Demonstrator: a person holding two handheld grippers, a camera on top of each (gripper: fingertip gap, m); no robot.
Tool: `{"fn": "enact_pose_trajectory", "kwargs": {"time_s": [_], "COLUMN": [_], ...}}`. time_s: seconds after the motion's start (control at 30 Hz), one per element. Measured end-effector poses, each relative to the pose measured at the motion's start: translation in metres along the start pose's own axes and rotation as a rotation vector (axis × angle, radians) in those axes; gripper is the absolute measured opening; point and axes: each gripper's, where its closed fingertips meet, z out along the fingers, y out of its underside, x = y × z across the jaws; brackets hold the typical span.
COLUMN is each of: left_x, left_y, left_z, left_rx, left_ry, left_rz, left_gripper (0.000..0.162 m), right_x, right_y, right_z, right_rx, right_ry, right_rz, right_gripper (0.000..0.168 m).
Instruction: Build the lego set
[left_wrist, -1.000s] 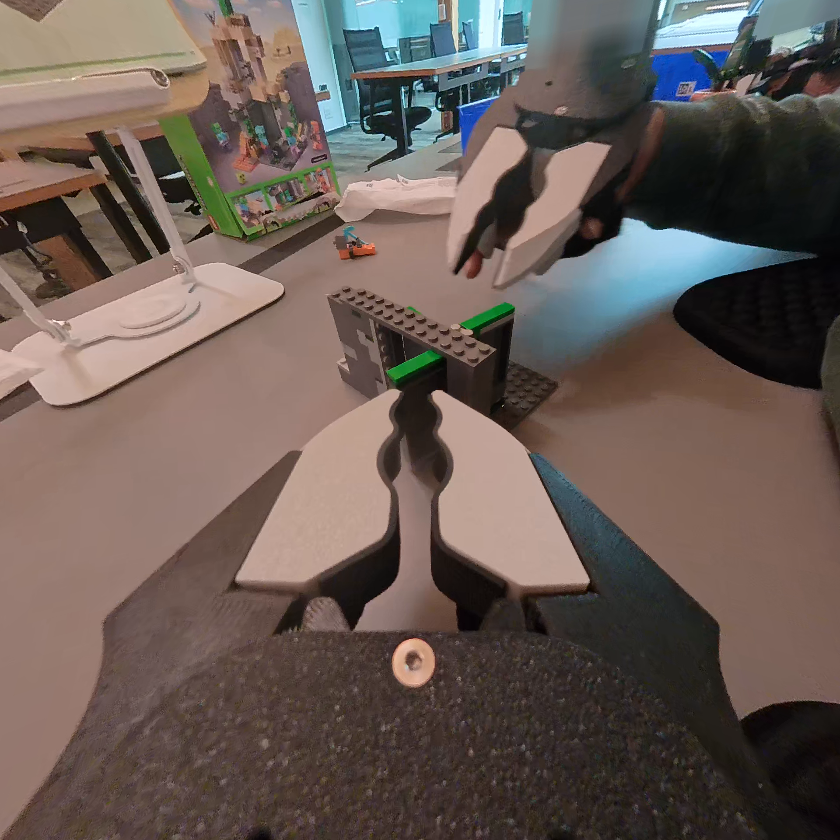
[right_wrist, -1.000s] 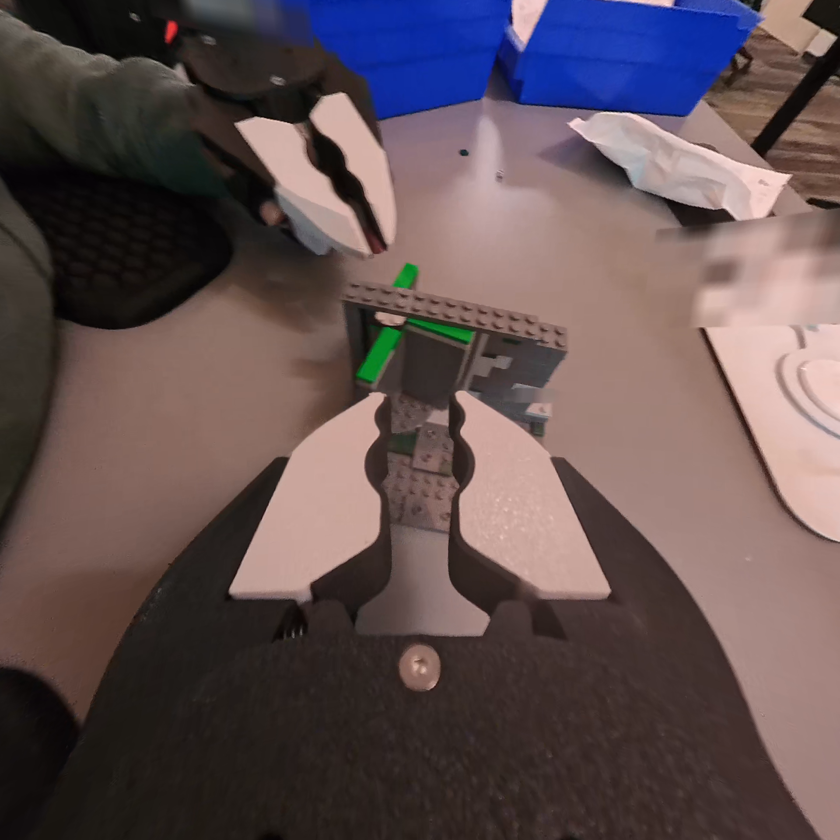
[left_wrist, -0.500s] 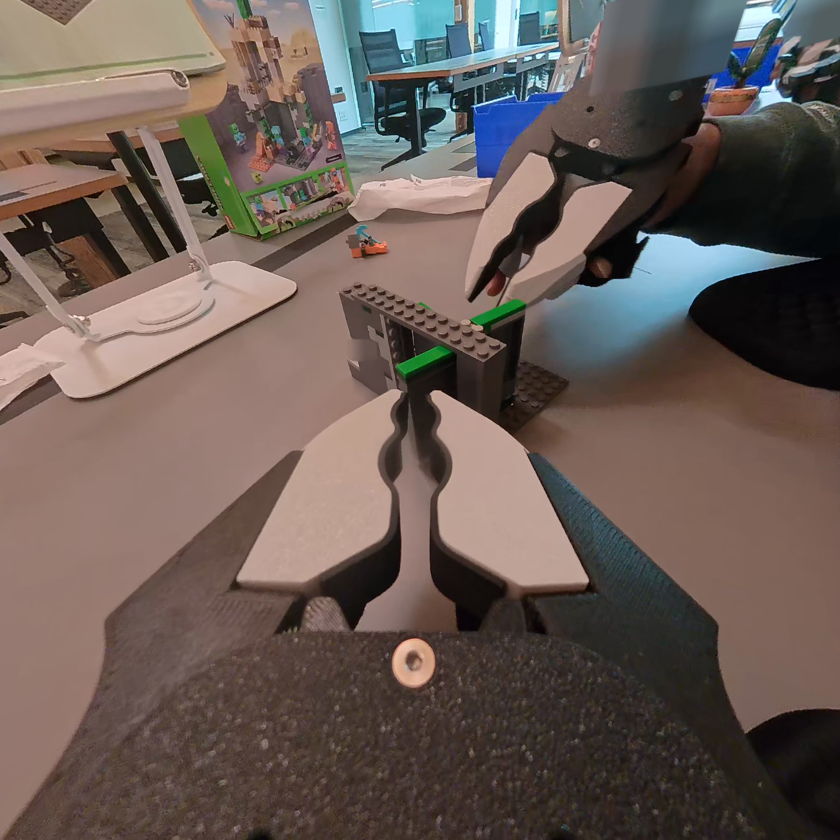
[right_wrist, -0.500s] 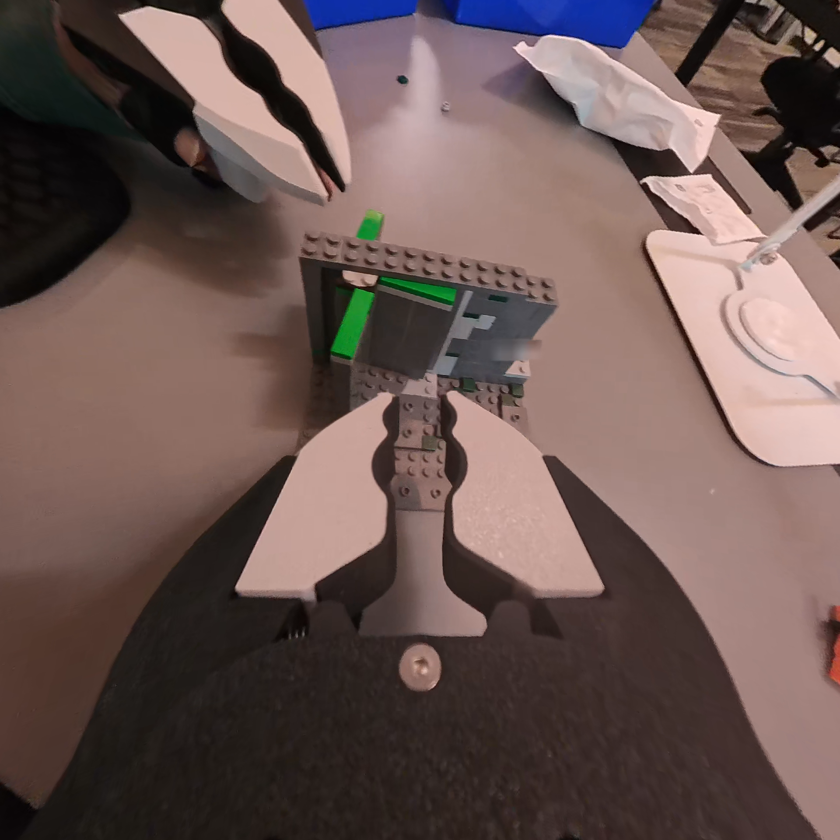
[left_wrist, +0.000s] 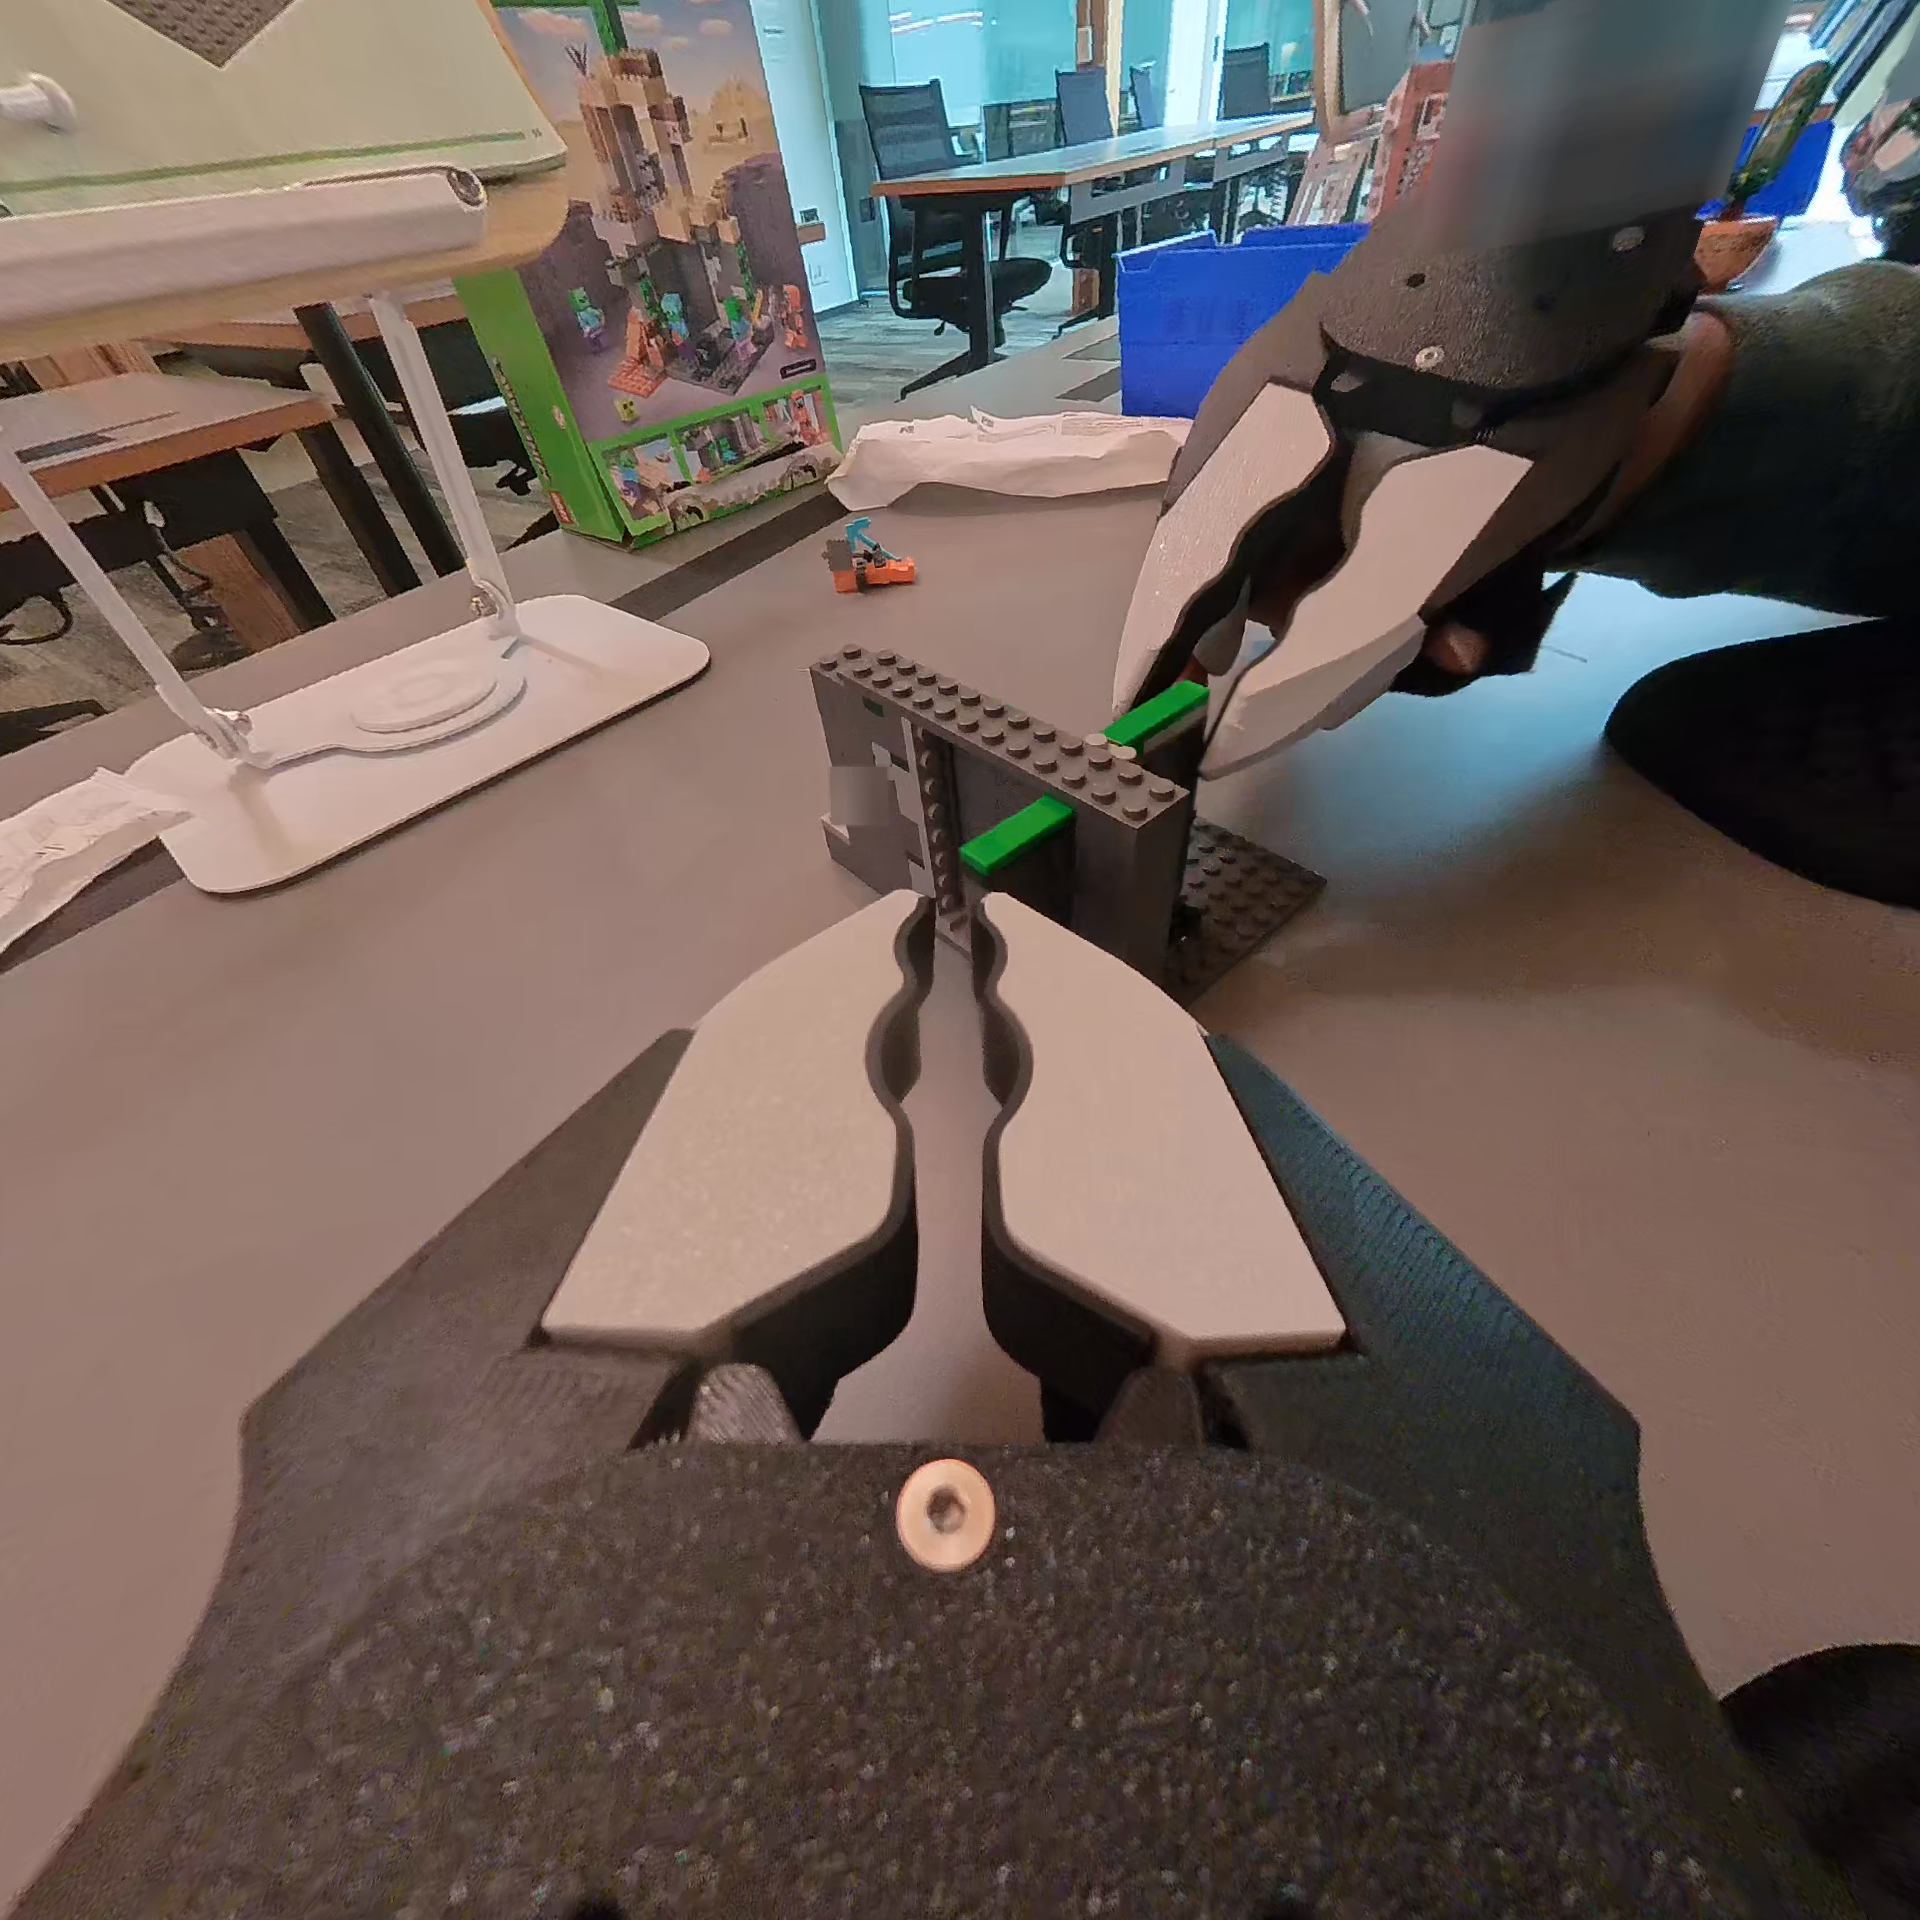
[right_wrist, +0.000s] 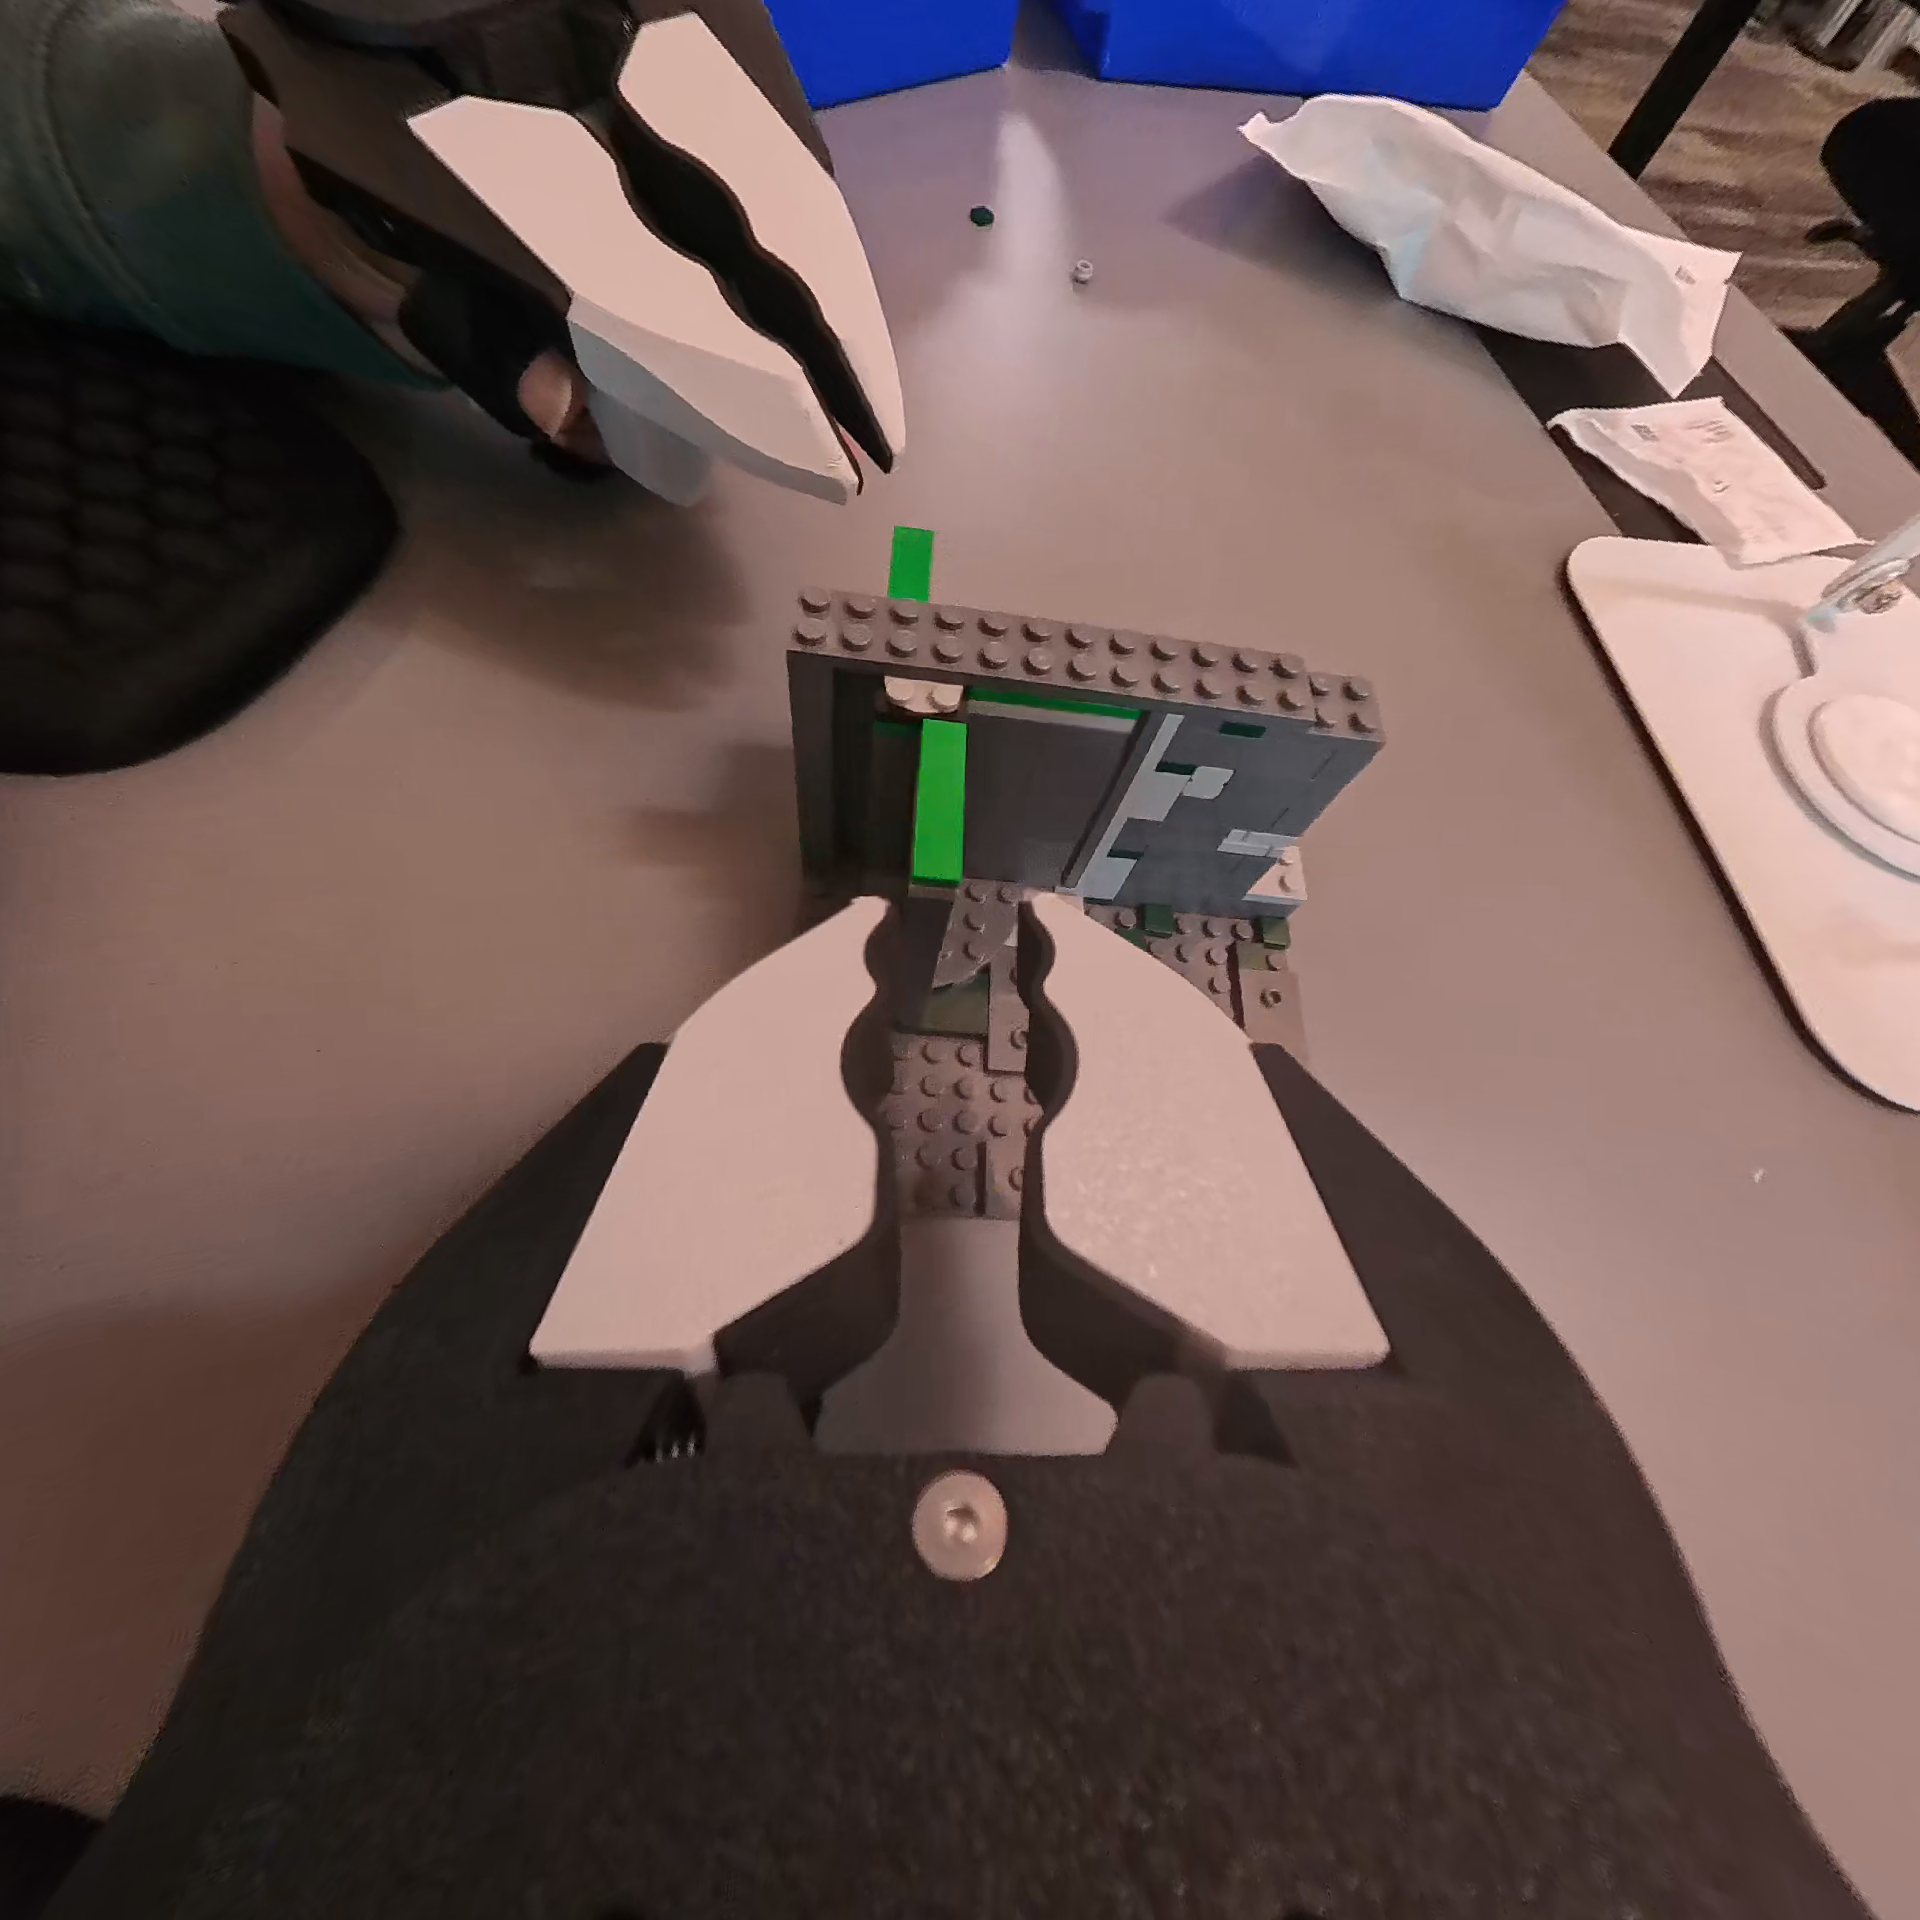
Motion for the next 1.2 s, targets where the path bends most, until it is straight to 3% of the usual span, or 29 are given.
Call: {"fn": "enact_pose_trajectory", "kwargs": {"time_s": [0.33,1.2], "left_x": [0.001,0.006], "left_y": [0.001,0.001], "left_z": [0.0,0.001], "left_rx": [-0.007,-0.012], "left_ry": [0.005,0.019], "left_rz": [0.006,0.018], "left_gripper": [0.006,0.006], "right_x": [0.012,-0.028], "right_y": [0.001,-0.013], "right_z": [-0.003,0.0], "right_rx": [0.005,0.011], "right_ry": [0.033,-0.037], "right_rz": [0.02,-0.06], "right_gripper": [0.015,0.015]}}
